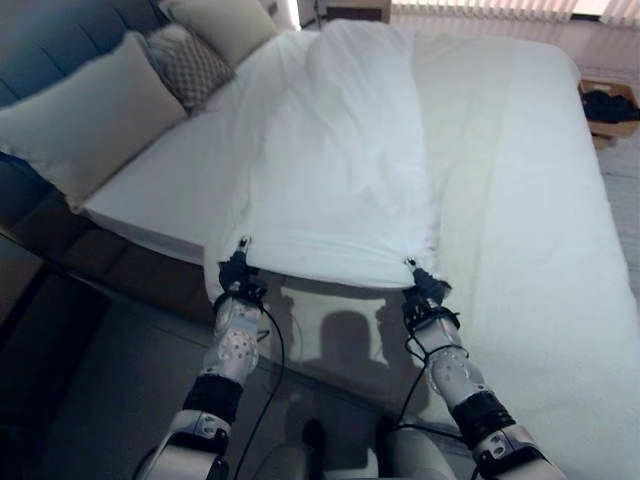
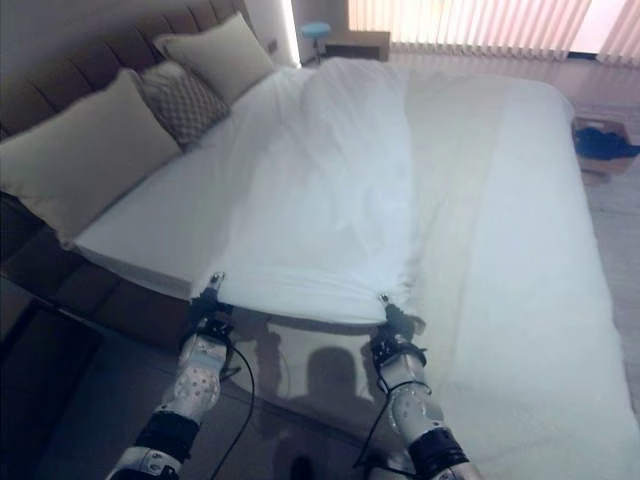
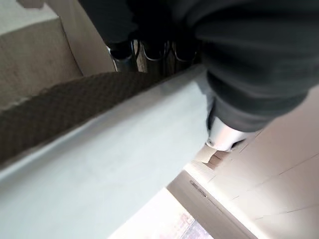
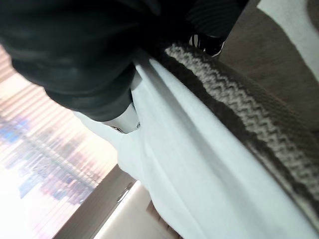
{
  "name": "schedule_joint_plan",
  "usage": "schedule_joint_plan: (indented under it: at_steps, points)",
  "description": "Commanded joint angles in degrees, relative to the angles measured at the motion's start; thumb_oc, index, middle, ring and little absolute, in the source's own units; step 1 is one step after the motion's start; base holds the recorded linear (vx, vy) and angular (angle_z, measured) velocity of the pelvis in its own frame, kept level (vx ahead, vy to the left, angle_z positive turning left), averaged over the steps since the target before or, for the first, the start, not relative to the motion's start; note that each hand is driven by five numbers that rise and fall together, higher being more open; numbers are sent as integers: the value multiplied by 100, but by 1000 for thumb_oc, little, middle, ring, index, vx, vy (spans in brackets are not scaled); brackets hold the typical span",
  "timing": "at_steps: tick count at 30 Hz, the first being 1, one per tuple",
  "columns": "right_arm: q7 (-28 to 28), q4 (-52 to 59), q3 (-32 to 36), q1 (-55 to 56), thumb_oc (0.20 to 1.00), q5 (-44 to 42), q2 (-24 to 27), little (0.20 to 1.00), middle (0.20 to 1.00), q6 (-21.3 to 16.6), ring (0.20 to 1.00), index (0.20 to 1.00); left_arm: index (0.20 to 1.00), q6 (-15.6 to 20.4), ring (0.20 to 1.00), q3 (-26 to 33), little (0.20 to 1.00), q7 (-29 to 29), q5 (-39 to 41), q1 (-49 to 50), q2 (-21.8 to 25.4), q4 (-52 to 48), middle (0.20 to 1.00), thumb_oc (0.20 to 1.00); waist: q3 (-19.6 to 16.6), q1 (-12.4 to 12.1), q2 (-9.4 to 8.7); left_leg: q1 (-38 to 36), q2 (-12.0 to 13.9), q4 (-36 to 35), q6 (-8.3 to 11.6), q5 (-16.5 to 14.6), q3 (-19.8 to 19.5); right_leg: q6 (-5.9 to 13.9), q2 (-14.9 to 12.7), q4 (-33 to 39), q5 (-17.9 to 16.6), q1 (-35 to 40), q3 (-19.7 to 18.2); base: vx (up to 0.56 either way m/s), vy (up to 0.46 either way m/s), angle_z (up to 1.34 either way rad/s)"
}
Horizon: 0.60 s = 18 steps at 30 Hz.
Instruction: Make the bed
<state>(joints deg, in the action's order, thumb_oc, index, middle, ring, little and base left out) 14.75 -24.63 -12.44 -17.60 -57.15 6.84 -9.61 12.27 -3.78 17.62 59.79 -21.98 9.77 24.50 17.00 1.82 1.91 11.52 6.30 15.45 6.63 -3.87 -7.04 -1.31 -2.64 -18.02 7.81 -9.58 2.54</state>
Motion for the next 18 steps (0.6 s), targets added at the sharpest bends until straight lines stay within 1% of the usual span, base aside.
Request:
schedule_joint_plan:
  at_steps: [1, 2, 3, 4, 5, 6, 7, 8, 9, 10, 11, 12, 13, 14, 15, 16, 17, 18]
  points:
    - [99, 100, 252, 152, 200, -41, 257, 200, 200, -218, 200, 200, 200, 710, 200, 755, 200, 150, 140, -143, 735, -320, 200, 200, -328, -176, -105, 119, 244, -900, -43, 1068, -272, 715, -380, 626, 15, 516, -386, 244, 719, -24]
    - [120, 119, 302, 160, 200, 10, 285, 200, 200, -141, 200, 200, 200, 691, 200, 714, 200, 125, 154, -184, 780, -294, 200, 200, -444, -110, -61, 30, 447, -1214, 91, 1138, 20, 860, -642, 727, -14, 642, -336, 196, 596, -23]
    - [122, 122, 302, 165, 200, 12, 286, 200, 200, -139, 200, 200, 200, 691, 200, 713, 200, 124, 154, -180, 779, -295, 200, 200, -443, -122, -68, 13, 443, -1217, 87, 1129, 38, 865, -650, 736, -13, 653, -348, 187, 597, -16]
    - [109, 97, 314, 228, 200, 127, 296, 200, 200, -94, 200, 200, 200, 650, 200, 680, 200, 113, 117, -182, 741, -237, 200, 200, -503, -136, -82, -3, 413, -1157, 160, 1089, 157, 965, -862, 809, -137, 780, -287, 186, 625, -8]
    - [110, 188, 326, 333, 200, 165, 227, 200, 200, -39, 200, 200, 200, 643, 200, 616, 200, 25, 130, -132, 723, -167, 200, 200, -524, -136, -201, -1, 45, -882, 83, 770, 298, 1100, -1316, 763, -704, 783, -237, 174, 628, -12]
    - [111, 190, 326, 333, 200, 167, 225, 200, 200, -38, 200, 200, 200, 643, 200, 616, 200, 25, 130, -133, 724, -167, 200, 200, -537, -141, -201, 21, 42, -884, 76, 785, 302, 1106, -1318, 781, -729, 766, -244, 134, 611, -40]
    - [96, 148, 278, 286, 200, 237, 173, 200, 200, 23, 200, 200, 200, 653, 200, 637, 200, 26, 104, -109, 733, -204, 200, 200, -519, -187, -230, 16, -65, -830, -23, 638, 438, 1094, -1453, 729, -910, 653, -203, 33, 335, -44]
    - [93, 103, 198, 265, 200, 292, 111, 200, 200, 30, 200, 200, 200, 654, 200, 653, 200, 33, 88, -91, 764, -197, 200, 200, -494, -232, -247, -25, -102, -823, -85, 559, 609, 1049, -1534, 666, -1064, 556, -76, 48, 493, -31]
    - [107, 94, 138, 255, 200, 323, 35, 200, 200, 23, 200, 200, 200, 694, 200, 683, 200, 69, 62, -48, 777, -224, 200, 200, -466, -293, -235, -54, -150, -836, -144, 517, 749, 997, -1606, 597, -1199, 467, 159, 37, 471, -7]
    - [72, 73, 73, 217, 200, 345, -42, 200, 200, 34, 200, 200, 200, 718, 200, 741, 200, 110, 61, -5, 789, -260, 200, 200, -450, -366, -215, -113, -204, -896, -208, 514, 889, 921, -1650, 489, -1192, 423, 507, 31, 496, -34]
    - [34, 32, -1, 213, 200, 374, -96, 200, 200, 56, 200, 200, 200, 733, 200, 821, 200, 138, 16, 50, 814, -293, 200, 200, -455, -420, -166, -194, -263, -1023, -253, 518, 998, 892, -1639, 398, -1052, 480, 827, 35, 467, -51]
    - [-3, 0, -53, 199, 200, 358, -102, 200, 200, 53, 200, 200, 200, 738, 200, 860, 200, 140, -7, 108, 815, -325, 200, 200, -468, -427, -123, -276, -347, -1147, -286, 538, 1036, 841, -1481, 227, -886, 455, 890, 43, 447, -45]
    - [-50, -64, -102, 175, 200, 305, -145, 200, 200, 46, 200, 200, 200, 763, 200, 930, 200, 148, 24, 159, 773, -352, 200, 200, -475, -440, -89, -386, -418, -1297, -305, 584, 1087, 776, -1195, 146, -598, 436, 940, 48, 390, -5]
    - [-94, -117, -159, 130, 200, 272, -172, 200, 200, 36, 200, 200, 200, 759, 200, 1005, 200, 132, 23, 219, 788, -391, 200, 200, -479, -493, -89, -478, -500, -1416, -327, 605, 1134, 735, -961, 154, -403, 462, 1085, 54, 335, 12]
    - [-118, -156, -206, 111, 200, 240, -209, 200, 200, 30, 200, 200, 200, 770, 200, 1063, 200, 148, 8, 302, 768, -425, 200, 200, -483, -539, -97, -572, -565, -1509, -341, 619, 1196, 704, -782, 201, -279, 518, 1220, 60, 274, 4]
    - [-158, -203, -261, 111, 200, 217, -238, 200, 200, 19, 200, 200, 200, 767, 200, 1127, 200, 152, 8, 391, 753, -466, 200, 200, -479, -574, -142, -659, -660, -1539, -335, 606, 1244, 673, -499, 263, -148, 559, 1289, 44, 207, -20]
    - [-183, -236, -288, 97, 200, 208, -240, 200, 200, 9, 200, 200, 200, 774, 200, 1187, 200, 163, 19, 445, 756, -467, 200, 200, -465, -585, -167, -683, -737, -1535, -325, 625, 1254, 672, -251, 387, -126, 567, 1220, 36, 180, -40]
    - [-212, -278, -312, 105, 200, 164, -251, 200, 200, -4, 200, 200, 200, 785, 200, 1277, 200, 182, 60, 505, 746, -416, 200, 200, -438, -599, -228, -711, -880, -1492, -310, 617, 1272, 655, 45, 557, -106, 562, 1089, 16, 149, -40]
